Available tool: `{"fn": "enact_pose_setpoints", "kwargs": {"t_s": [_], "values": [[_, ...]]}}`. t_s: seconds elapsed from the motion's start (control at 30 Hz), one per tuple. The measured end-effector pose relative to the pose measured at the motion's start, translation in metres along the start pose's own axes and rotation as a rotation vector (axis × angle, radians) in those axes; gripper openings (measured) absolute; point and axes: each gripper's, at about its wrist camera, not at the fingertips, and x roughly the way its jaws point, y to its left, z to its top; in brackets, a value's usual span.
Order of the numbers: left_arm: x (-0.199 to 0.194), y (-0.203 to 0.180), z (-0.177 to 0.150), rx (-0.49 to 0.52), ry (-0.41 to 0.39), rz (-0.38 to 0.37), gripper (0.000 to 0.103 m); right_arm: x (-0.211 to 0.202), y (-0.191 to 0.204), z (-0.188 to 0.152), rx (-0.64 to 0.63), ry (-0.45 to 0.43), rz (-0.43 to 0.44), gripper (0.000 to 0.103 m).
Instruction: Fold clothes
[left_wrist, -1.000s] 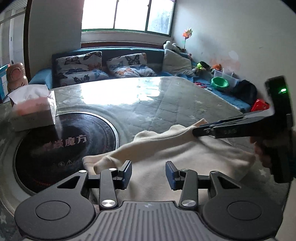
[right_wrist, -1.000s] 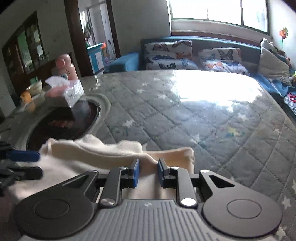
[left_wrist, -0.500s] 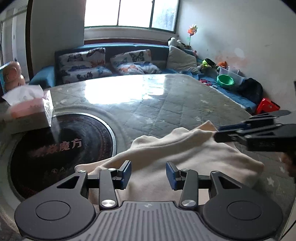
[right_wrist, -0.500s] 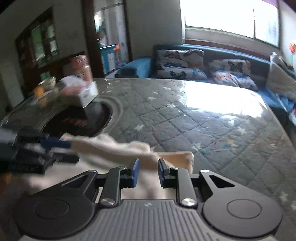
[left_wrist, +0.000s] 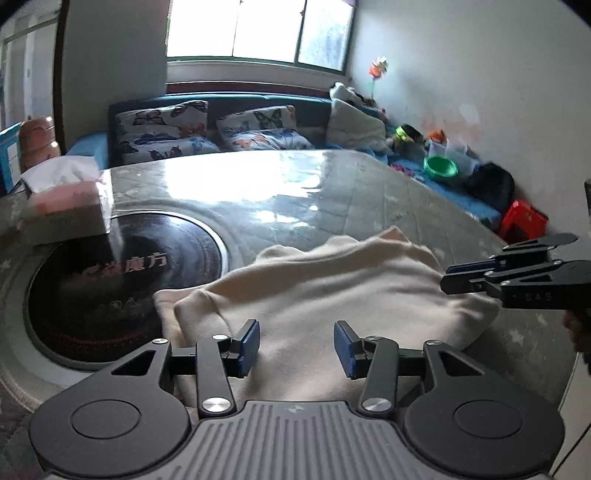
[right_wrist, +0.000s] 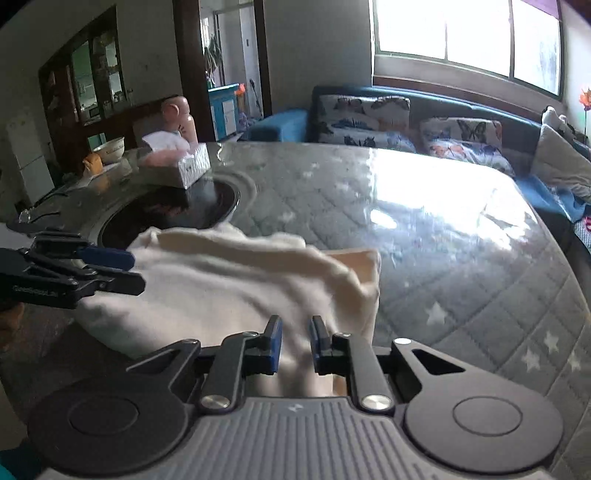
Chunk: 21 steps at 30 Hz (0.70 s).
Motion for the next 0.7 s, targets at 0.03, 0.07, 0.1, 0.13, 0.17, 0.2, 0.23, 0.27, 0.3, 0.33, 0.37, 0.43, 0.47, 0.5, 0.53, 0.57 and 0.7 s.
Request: {"fn": "enact_pose_setpoints", "kwargs": {"t_s": [0.03, 0.07, 0.1, 0.13, 0.17, 0.2, 0.23, 0.27, 0.3, 0.33, 0.37, 0.43, 0.47, 0.5, 0.53, 0.57, 0.7], "values": [[0.001, 0.002, -0.001, -0.005, 0.006, 0.008, 0.048, 0.004, -0.001, 0.001, 0.007, -0.001, -0.001, 0.015], [0.002, 0.005, -0.003, -0.006, 0.012, 0.014, 0.048, 0.011, -0.003, 0.002, 0.015, 0.013, -0.002, 0.015], [0.003, 0.007, -0.005, -0.008, 0.016, 0.017, 0.048, 0.019, -0.006, 0.002, 0.023, 0.032, -0.003, 0.014], [0.002, 0.008, -0.006, -0.009, 0.017, 0.02, 0.048, 0.022, -0.008, 0.002, 0.027, 0.037, -0.008, 0.015], [0.0, 0.009, -0.006, -0.01, 0.012, 0.024, 0.048, 0.024, -0.009, 0.002, 0.029, 0.036, -0.015, 0.015], [-0.002, 0.009, -0.006, -0.011, 0.008, 0.027, 0.049, 0.023, -0.01, 0.003, 0.034, 0.033, -0.018, 0.015], [-0.004, 0.01, -0.005, -0.013, 0.004, 0.03, 0.05, 0.02, -0.008, 0.004, 0.032, 0.023, -0.018, 0.015], [-0.005, 0.011, -0.005, -0.016, 0.0, 0.032, 0.05, 0.017, -0.007, 0.006, 0.027, 0.011, -0.019, 0.015], [-0.006, 0.013, -0.005, -0.024, -0.001, 0.032, 0.05, 0.015, -0.004, 0.008, 0.018, 0.001, -0.013, 0.015], [-0.005, 0.016, -0.005, -0.032, -0.001, 0.033, 0.05, 0.014, -0.001, 0.009, 0.008, -0.009, -0.004, 0.015], [-0.004, 0.018, -0.005, -0.039, 0.004, 0.037, 0.05, 0.015, 0.001, 0.01, 0.002, -0.011, 0.003, 0.015], [-0.001, 0.022, -0.009, -0.044, 0.014, 0.042, 0.05, 0.025, 0.006, 0.008, -0.007, 0.015, 0.006, 0.015], [0.0, 0.024, -0.011, -0.045, 0.019, 0.044, 0.049, 0.03, 0.008, 0.006, -0.015, 0.033, 0.001, 0.015], [0.0, 0.026, -0.012, -0.048, 0.021, 0.045, 0.049, 0.033, 0.01, 0.005, -0.026, 0.033, -0.008, 0.015], [-0.002, 0.027, -0.011, -0.053, 0.02, 0.046, 0.049, 0.032, 0.011, 0.004, -0.034, 0.028, -0.015, 0.015], [-0.004, 0.028, -0.011, -0.057, 0.019, 0.048, 0.049, 0.029, 0.013, 0.005, -0.037, 0.02, -0.016, 0.016], [-0.005, 0.029, -0.008, -0.058, 0.01, 0.068, 0.049, 0.025, 0.02, 0.015, -0.051, -0.01, 0.002, 0.016]]}}
